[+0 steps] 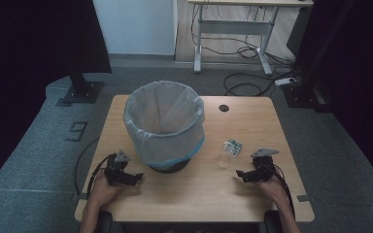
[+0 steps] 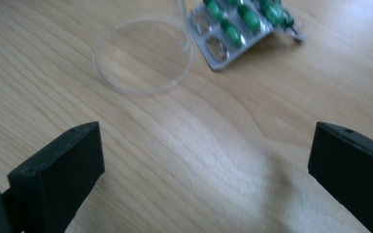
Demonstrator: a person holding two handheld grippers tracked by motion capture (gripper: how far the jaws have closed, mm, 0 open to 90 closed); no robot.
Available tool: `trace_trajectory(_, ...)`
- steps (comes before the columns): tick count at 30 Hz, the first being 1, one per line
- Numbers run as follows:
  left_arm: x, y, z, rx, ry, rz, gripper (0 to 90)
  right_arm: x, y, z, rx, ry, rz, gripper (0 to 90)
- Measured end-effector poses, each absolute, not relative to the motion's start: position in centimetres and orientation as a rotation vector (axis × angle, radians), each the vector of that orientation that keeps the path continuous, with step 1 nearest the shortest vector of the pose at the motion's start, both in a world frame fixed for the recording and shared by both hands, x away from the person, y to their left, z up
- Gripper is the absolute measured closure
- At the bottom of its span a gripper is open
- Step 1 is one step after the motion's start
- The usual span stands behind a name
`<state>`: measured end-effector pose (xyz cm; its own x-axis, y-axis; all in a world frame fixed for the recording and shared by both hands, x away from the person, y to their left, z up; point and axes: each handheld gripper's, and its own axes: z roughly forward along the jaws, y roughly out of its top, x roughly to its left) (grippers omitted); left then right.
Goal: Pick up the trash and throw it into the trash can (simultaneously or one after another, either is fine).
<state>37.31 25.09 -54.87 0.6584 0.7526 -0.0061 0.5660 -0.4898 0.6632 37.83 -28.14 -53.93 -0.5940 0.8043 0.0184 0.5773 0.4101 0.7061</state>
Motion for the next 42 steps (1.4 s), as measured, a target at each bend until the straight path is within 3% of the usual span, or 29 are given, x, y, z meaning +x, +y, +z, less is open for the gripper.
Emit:
trace_trajectory(13, 37.3, 25.1, -54.9, 2.232, 1.016, 0.378, 0.0, 39.2, -25.9, -52.8, 1.115, 2.370, 1.042, 1.4)
trace_trajectory(26, 37.3, 25.1, -54.9, 2.232, 1.016, 0.377, 0.0, 41.0, -23.5, -52.2, 1.060, 2.395, 1.104, 12.2)
trace_trajectory(37, 37.3, 25.1, -54.9, 2.232, 1.016, 0.377, 0.0, 42.0, -21.8, -52.9, 1.032, 2.440, 1.073, 14.4)
trace_trajectory(42, 37.3, 25.1, -54.9, 2.234, 1.015, 0.377, 0.0, 42.3, -21.3, -53.6, 1.042, 2.461, 1.030, 20.5)
